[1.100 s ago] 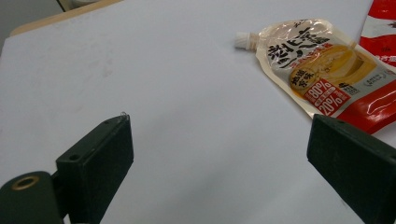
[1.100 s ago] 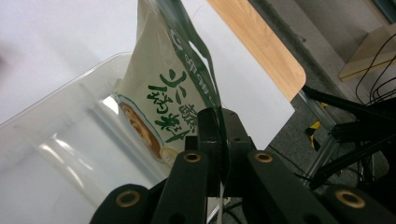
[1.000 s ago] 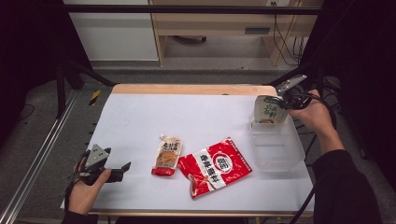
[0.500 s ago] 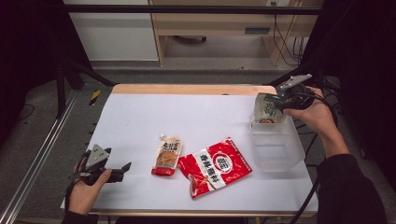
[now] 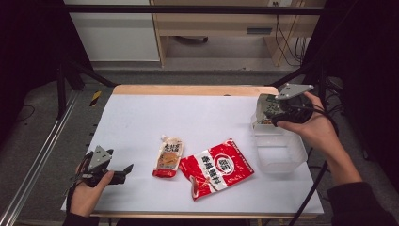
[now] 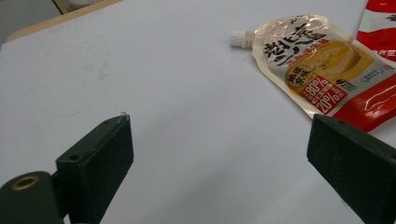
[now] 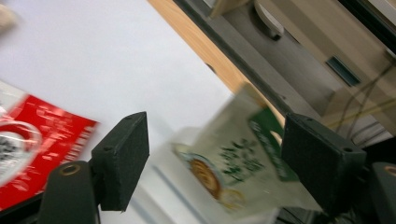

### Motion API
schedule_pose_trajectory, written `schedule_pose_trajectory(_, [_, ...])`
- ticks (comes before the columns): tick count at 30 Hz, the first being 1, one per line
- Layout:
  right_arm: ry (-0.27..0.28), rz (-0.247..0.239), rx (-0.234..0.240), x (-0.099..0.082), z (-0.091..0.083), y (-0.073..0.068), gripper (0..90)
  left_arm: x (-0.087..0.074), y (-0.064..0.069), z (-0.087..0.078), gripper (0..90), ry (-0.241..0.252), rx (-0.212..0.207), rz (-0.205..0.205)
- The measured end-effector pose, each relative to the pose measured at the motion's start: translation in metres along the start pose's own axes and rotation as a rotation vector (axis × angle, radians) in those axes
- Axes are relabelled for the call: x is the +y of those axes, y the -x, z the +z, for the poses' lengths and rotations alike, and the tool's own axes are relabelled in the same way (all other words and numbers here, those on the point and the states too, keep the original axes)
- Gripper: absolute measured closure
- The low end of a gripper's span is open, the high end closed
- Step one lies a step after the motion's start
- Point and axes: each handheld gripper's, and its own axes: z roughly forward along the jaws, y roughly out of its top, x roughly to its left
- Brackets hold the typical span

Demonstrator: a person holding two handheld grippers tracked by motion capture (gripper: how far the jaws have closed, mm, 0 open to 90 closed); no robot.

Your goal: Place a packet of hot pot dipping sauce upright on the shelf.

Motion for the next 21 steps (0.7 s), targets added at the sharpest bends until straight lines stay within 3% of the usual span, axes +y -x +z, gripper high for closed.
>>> schedule_pose_trajectory(10, [0.068,-0.079,0.099,0.026,-0.002,-0.075,18.6,0.000,0.001,0.000,7.0,0.001,-0.001,0.005])
schedule_pose_trajectory(21, [0.098,-0.067,0.195,0.048,0.020,-0.130,14.5,0.002,0.007,0.003,6.8,-0.009,-0.012,0.034])
